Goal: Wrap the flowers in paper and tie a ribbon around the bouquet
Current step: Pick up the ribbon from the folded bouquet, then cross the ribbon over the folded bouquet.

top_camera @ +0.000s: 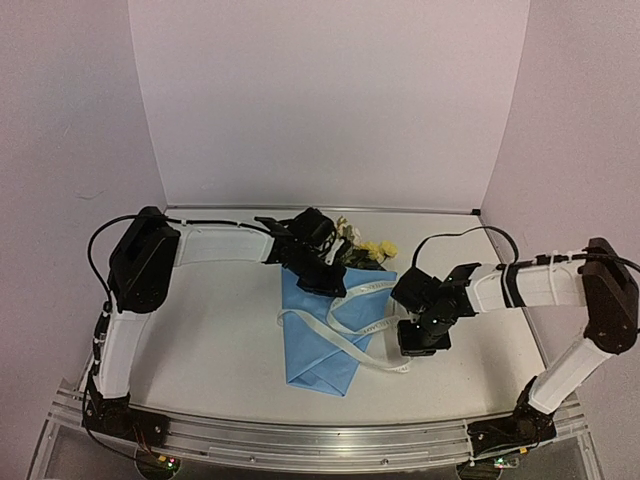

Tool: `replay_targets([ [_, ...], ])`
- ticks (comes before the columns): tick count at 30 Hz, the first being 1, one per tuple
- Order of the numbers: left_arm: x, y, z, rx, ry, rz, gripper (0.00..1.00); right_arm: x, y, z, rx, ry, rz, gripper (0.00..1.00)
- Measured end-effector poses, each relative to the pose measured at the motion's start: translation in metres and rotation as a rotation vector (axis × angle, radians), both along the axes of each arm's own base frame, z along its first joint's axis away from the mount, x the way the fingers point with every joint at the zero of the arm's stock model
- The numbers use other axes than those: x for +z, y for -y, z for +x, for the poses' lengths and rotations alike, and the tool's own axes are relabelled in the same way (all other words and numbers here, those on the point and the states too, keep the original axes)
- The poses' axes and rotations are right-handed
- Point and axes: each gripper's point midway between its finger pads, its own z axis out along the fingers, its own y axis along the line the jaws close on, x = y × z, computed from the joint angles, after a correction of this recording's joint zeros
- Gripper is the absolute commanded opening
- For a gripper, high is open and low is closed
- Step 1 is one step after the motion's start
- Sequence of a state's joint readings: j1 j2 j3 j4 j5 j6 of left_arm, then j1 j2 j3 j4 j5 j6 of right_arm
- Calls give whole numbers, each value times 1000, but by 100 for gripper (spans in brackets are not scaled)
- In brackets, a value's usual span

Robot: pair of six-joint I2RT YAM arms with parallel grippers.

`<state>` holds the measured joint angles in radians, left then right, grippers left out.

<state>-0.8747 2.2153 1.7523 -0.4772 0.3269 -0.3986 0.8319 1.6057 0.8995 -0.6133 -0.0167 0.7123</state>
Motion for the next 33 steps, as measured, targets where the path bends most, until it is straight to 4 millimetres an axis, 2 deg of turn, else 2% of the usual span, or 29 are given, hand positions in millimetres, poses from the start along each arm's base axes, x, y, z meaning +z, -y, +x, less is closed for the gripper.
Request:
replay_targets([
  [4, 12, -18, 18, 83, 2, -57, 0, 12, 21, -8, -70, 30, -30, 0],
  [10, 49, -47, 40, 186, 47, -167, 0, 28, 60, -7, -232, 94, -135, 0],
  [14, 66, -57, 38, 217, 70, -215, 0, 37, 83, 2, -360, 138, -168, 0],
  [19, 67, -71, 29, 246, 81, -218, 0, 43, 108, 13, -487, 191, -209, 0],
  [22, 68, -79, 27, 257, 85, -218, 0, 47, 117, 18, -522, 229, -232, 0],
  [27, 81, -82, 25, 243, 108, -262, 0, 57, 127, 33, -563, 248, -250, 2],
  [29, 89, -82, 19, 209, 120, -295, 0, 59, 129, 45, -582, 238, -253, 15],
  [32, 103, -76, 3, 115, 152, -341, 0, 53, 128, 61, -585, 191, -261, 48],
  [33, 106, -71, -4, 73, 163, -352, 0, 49, 125, 66, -582, 174, -259, 55],
])
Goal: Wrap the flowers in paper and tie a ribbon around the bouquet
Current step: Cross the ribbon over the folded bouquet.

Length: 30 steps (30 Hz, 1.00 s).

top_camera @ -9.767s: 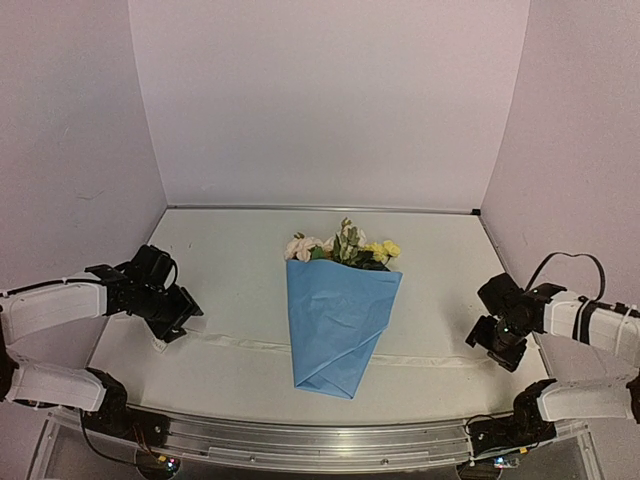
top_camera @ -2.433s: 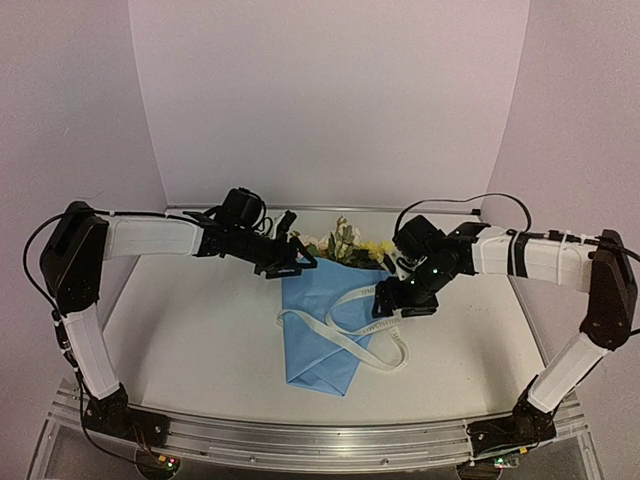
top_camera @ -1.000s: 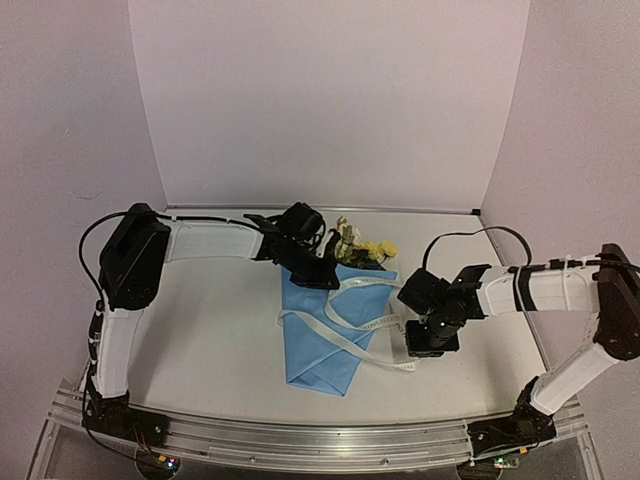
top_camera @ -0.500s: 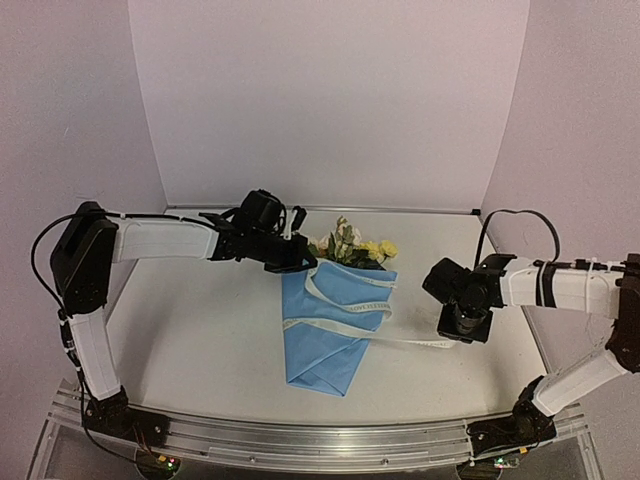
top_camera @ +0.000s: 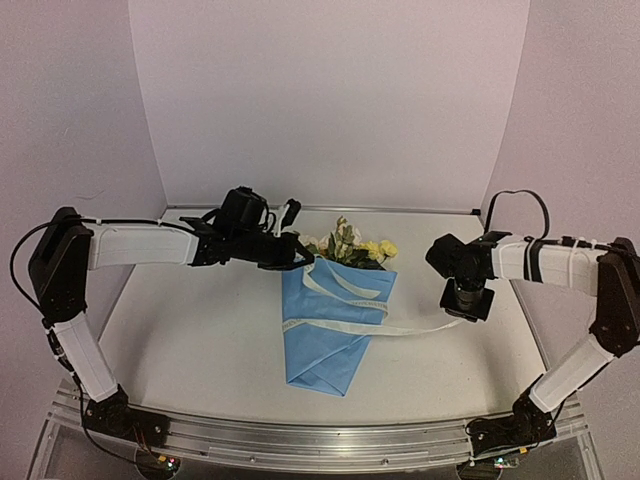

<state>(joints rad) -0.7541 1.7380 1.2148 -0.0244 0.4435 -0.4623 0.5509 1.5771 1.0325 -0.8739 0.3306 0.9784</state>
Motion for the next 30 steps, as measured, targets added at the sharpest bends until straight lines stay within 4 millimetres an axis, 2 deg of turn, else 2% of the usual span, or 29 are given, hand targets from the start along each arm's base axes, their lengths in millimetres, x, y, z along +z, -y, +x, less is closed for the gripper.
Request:
replay_targets([
  [2, 5, 12, -19, -94, 41, -6, 0, -5, -7, 5, 21, -21, 23, 67],
  [3, 5, 19, -30, -139, 56, -5, 0, -6, -11, 6, 31, -25, 38, 69],
  [6, -1, 32, -59, -255, 83, 13, 0, 1, -22, 8, 84, -29, 93, 70],
  [9, -10, 40, -80, -344, 88, 30, 0, 16, -43, 14, 139, 3, 196, 71],
  [12, -22, 43, -85, -392, 86, 66, 0, 38, -80, 27, 218, 52, 316, 70],
  [15, -33, 47, -87, -426, 77, 97, 0, 56, -131, 32, 317, 74, 421, 69],
  [17, -41, 48, -89, -440, 63, 116, 0, 57, -161, 31, 367, 72, 473, 69],
  [19, -49, 47, -93, -450, 48, 135, 0, 48, -181, 24, 395, 48, 495, 68],
  [21, -54, 46, -96, -458, 35, 150, 0, 35, -188, 15, 401, 17, 497, 66],
  [24, -58, 45, -99, -464, 25, 161, 0, 14, -184, 9, 382, -21, 476, 59],
  [28, -58, 45, -99, -465, 24, 162, 0, 0, -180, 19, 354, -18, 466, 46],
  [30, -58, 45, -99, -465, 24, 162, 0, -4, -180, 27, 338, -4, 473, 44],
])
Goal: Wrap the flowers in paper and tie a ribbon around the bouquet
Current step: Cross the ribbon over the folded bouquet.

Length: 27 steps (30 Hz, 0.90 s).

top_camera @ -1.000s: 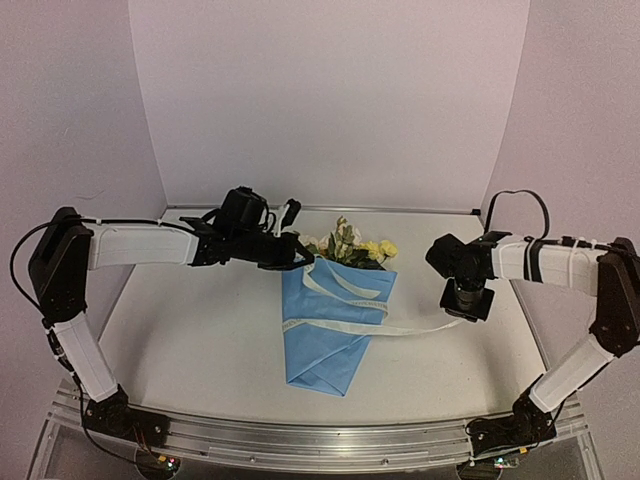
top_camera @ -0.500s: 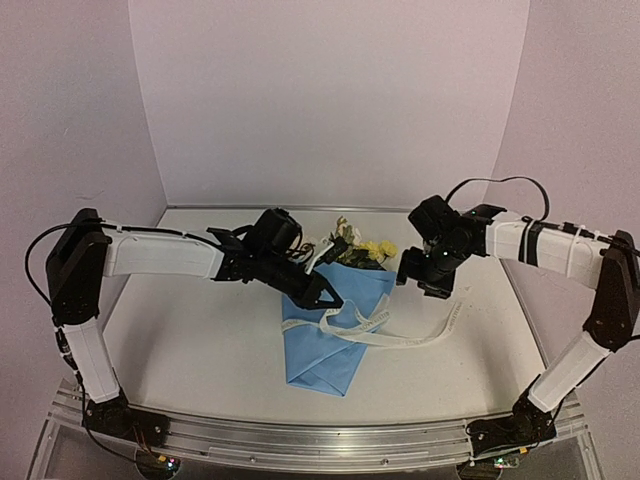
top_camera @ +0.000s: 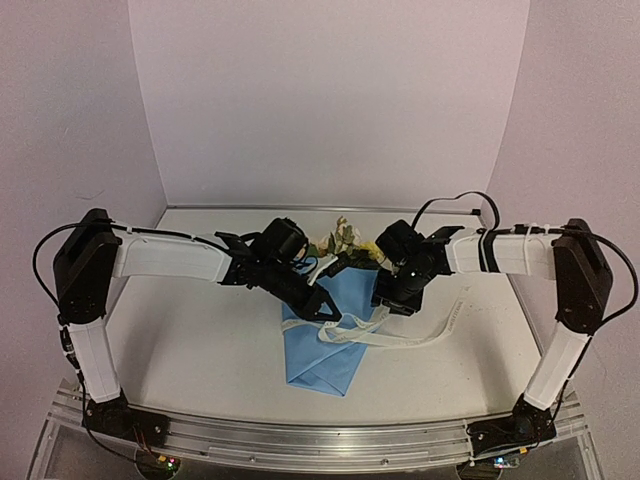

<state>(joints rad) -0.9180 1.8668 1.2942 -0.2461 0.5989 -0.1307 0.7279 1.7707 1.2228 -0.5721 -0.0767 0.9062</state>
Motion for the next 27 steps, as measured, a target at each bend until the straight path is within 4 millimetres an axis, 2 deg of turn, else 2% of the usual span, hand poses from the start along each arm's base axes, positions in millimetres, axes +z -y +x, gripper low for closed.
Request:
replay_targets([
  [5, 0, 0, 0, 1, 0, 0, 0, -16, 5, 16, -43, -3, 2, 37],
  [8, 0, 0, 1, 3, 2, 2, 0, -23, 8, 22, -59, -7, 3, 29],
  [15, -1, 0, 1, 8, 3, 4, 1, -21, 6, 29, -67, 15, 18, 2],
  [20, -1, 0, 2, 13, 2, 5, 2, -20, 6, 31, -57, 25, 18, 0],
  [22, -1, 0, 2, 16, 3, 7, 9, -17, 6, 31, -51, 34, 15, 0],
  [25, -1, 0, 3, 20, 2, 8, 33, -7, 8, 32, -34, 58, 11, 0],
  [27, -2, -1, 4, 33, -7, 11, 46, 1, 10, 32, -19, 79, 7, 0],
])
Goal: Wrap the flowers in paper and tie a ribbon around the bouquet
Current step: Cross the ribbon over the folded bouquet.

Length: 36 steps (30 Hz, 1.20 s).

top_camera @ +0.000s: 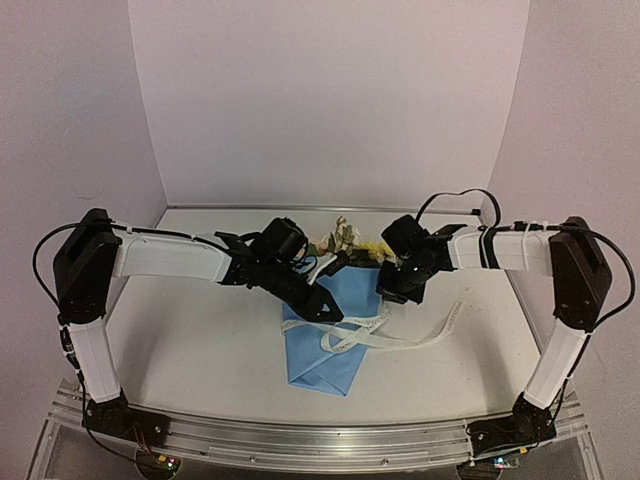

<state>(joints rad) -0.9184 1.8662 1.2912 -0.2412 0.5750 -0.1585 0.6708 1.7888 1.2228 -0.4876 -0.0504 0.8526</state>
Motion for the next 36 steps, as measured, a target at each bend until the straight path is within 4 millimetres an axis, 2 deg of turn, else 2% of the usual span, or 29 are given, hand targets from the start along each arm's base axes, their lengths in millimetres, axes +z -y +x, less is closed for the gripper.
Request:
replay_targets([
  [2, -3, -3, 0, 15, 2, 5, 50, 10, 1, 1, 21, 27, -2, 0],
  [5, -4, -16, 0, 60, -6, 21, 50, 31, 0, 0, 75, 77, 9, 0],
  [12, 17, -59, 14, 221, 32, 30, 50, 96, -16, -12, 269, 171, 106, 0],
  [16, 8, -68, 21, 263, 35, 69, 50, 113, -23, -16, 323, 180, 136, 0],
  [19, 3, -69, 22, 266, 31, 80, 49, 104, -23, -18, 323, 144, 123, 0],
  [24, -14, -66, 22, 259, 5, 112, 47, 67, -16, -16, 283, 47, 60, 1],
  [28, -27, -65, 21, 251, -18, 136, 46, 41, 1, -13, 221, -17, 14, 2],
  [32, -30, -65, 18, 242, -34, 140, 46, 26, 16, -8, 167, -51, -18, 3],
  [36, -31, -69, 14, 247, -54, 136, 52, 21, 20, -6, 143, -61, -28, 9],
])
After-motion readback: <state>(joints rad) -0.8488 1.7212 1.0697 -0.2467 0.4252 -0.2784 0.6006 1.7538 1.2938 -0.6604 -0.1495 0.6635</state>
